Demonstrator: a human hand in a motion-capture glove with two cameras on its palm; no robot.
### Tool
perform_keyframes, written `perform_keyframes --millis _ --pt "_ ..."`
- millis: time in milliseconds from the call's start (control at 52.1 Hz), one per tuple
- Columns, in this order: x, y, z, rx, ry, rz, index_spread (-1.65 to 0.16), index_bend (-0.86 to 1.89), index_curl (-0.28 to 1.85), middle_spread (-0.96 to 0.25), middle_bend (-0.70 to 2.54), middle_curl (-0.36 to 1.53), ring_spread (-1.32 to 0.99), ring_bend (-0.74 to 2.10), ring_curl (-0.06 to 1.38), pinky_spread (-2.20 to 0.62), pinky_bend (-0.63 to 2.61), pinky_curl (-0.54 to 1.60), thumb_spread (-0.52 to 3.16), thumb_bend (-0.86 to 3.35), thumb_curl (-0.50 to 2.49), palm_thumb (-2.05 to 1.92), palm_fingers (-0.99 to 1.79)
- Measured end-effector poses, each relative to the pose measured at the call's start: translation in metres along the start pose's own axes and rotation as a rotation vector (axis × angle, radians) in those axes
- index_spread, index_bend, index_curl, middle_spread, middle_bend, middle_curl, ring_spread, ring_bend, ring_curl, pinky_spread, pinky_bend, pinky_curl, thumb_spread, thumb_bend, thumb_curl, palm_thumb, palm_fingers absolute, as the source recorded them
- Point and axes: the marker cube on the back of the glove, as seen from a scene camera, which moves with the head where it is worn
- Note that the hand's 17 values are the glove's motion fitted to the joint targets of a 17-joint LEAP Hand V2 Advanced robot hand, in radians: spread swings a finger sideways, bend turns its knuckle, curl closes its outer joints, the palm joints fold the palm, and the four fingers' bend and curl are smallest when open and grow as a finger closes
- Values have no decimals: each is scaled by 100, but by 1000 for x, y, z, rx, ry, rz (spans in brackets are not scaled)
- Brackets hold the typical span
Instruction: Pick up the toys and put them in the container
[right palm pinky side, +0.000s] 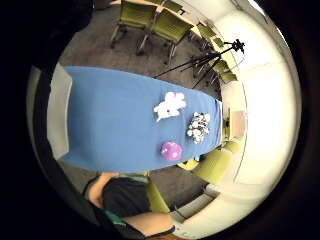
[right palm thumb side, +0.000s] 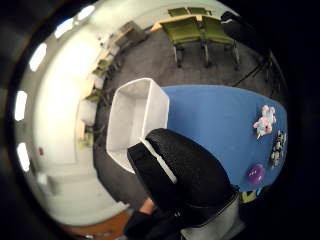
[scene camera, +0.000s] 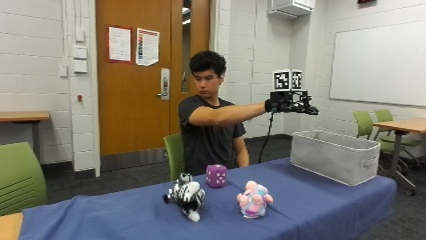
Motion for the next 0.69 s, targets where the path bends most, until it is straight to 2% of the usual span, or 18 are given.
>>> perform_keyframes --millis 134,288,499,691 --pt "-1 1 1 13 22 -22 -17 20 11 -8 24 10 -22 21 6 -10 38 14 75 -8 1 -12 25" --pt "6 14 -4 7 38 -40 -22 19 17 -10 24 15 -29 22 9 -12 39 19 97 -8 3 -12 22" --pt "91 62 -15 -32 86 -1 -24 19 23 -12 24 20 -33 22 13 -13 38 23 107 -9 5 -13 20" --pt "175 97 10 -19 93 78 -25 18 27 -13 24 25 -35 24 16 -13 38 26 110 -9 6 -13 20"
